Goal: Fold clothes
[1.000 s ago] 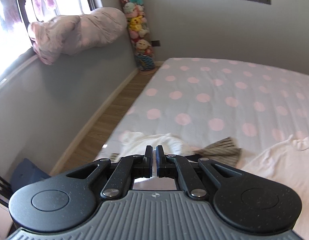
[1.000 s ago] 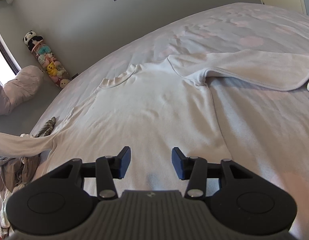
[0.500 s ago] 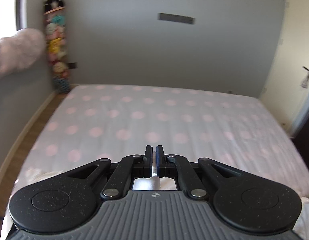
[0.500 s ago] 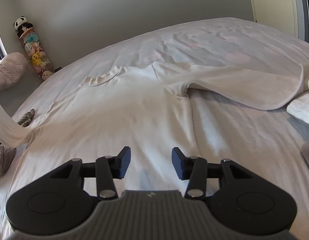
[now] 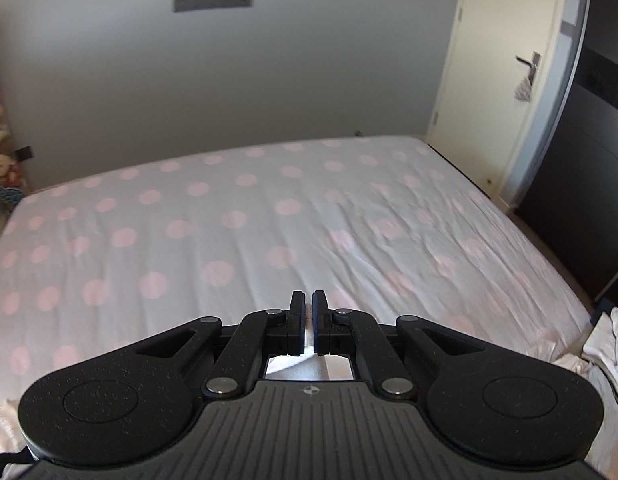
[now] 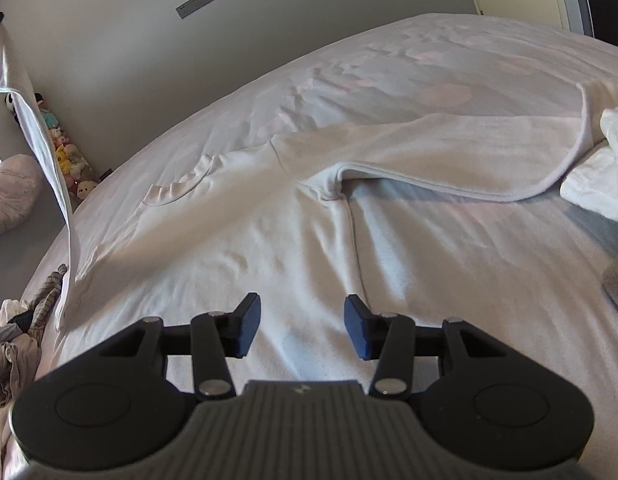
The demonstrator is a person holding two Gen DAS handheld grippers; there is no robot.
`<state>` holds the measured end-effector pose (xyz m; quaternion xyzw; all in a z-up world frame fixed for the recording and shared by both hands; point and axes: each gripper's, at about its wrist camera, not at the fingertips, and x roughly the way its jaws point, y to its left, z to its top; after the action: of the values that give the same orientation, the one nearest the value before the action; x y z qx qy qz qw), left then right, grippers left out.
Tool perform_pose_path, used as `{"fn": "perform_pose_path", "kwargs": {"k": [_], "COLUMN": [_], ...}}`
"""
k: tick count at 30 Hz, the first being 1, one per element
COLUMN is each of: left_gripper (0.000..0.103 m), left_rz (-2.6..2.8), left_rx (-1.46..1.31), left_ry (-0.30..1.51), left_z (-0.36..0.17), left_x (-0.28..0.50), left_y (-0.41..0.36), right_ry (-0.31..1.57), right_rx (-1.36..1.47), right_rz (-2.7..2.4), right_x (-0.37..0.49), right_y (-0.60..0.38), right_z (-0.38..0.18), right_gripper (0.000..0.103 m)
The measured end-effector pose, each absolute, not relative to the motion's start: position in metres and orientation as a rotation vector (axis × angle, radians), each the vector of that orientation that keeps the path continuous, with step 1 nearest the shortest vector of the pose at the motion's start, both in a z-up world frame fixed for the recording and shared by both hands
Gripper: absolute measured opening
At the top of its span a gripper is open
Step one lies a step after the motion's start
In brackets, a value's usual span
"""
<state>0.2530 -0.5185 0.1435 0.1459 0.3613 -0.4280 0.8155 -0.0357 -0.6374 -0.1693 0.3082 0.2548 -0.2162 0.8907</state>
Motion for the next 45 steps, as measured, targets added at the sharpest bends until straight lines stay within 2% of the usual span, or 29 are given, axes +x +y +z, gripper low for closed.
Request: {"fn": "perform_pose_path", "kwargs": {"k": [11,20,21,23,24,30,45], "left_gripper": [0.001,0.002,0.003,0.015,0.017,0.017,0.02], "left_rz": [-1.008,-1.043,-1.045,-1.047,-1.048,-1.048,-0.824], "left_rx": [0.357,0.301,0.301,0.304,0.305,0.313,0.354], "left_ry": [0.979,1.116,1.118,1.119,1.119,1.118,1.055], "left_z": [-0.001,-0.075,-0.076,-0.076,-0.076,-0.074,-0.064], "left_x": [0.242,0.238,0.238,0.237,0.237,0.238,0.267], "left_y": [-0.623,-0.654,-0.653,-0.648,-0.646,-0.626,-0.42], "right_ry": [0.529,0.523,0.522,0.52,0.518,0.51,0.525], "right_rx": [0.675,0.669,0.665,0.659,0.66,0.654,0.568], "right_rz": [-0.438,-0.431,-0.431,-0.429,-0.429,-0.427,-0.435], "right_x": [-0.03,-0.026,-0.026,-0.025,-0.025,-0.024,-0.019], "right_y": [-0.646,-0.646,-0.646,-0.646,-0.646,-0.646,-0.638], "right_z": [-0.18,-0.183,-0.183,-0.183,-0.183,-0.184,-0.184], "right_gripper": [0.051,0.052,0.052,0.053,0.053,0.053,0.054]}}
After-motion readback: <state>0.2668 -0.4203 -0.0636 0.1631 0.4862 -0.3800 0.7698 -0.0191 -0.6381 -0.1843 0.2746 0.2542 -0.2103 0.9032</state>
